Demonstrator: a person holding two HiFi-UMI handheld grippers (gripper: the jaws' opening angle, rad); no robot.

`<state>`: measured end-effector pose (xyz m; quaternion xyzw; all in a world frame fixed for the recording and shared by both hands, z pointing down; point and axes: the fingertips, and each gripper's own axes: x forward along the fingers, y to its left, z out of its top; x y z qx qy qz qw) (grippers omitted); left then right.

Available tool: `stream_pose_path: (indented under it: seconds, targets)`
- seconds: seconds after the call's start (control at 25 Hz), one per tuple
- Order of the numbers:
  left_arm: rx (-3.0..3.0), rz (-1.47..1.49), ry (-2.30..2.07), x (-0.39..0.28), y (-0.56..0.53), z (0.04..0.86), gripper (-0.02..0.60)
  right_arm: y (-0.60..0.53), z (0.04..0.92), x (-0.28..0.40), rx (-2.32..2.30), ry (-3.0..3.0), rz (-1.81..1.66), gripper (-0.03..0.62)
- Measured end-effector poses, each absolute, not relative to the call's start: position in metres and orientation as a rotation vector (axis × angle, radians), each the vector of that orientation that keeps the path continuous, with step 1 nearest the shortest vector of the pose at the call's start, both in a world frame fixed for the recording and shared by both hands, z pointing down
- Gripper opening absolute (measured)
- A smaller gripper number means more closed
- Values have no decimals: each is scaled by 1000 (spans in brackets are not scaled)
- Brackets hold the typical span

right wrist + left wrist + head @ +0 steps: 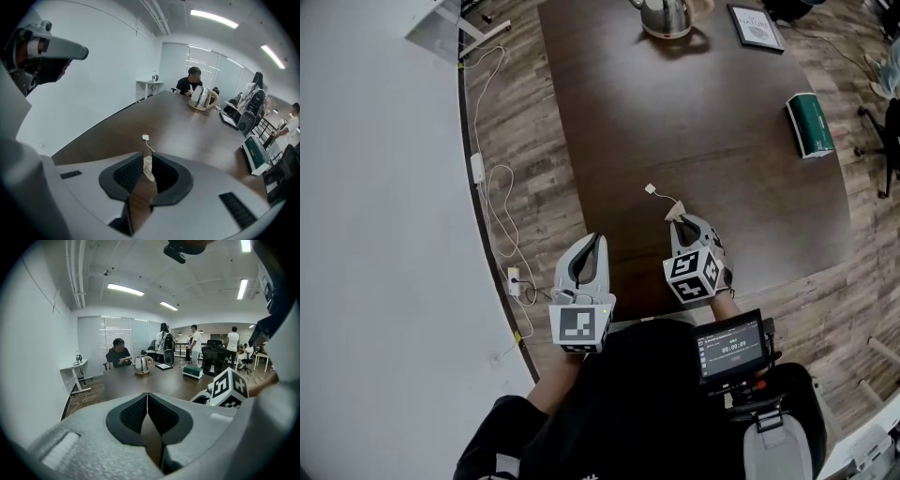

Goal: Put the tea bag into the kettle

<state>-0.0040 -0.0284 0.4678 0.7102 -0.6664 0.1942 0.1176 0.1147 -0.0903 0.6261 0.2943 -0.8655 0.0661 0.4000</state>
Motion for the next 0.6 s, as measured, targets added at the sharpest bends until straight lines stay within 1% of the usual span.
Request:
stream_pose_path:
  seconds: [0.48,0.6]
  targets:
    - [1999,592,-1952,-9,-23,483,5,-98,651,108,691,-2143,160,56]
    - [1968,607,-1960,-13,-17,484,5,-97,653,109,689,-2125,162,23]
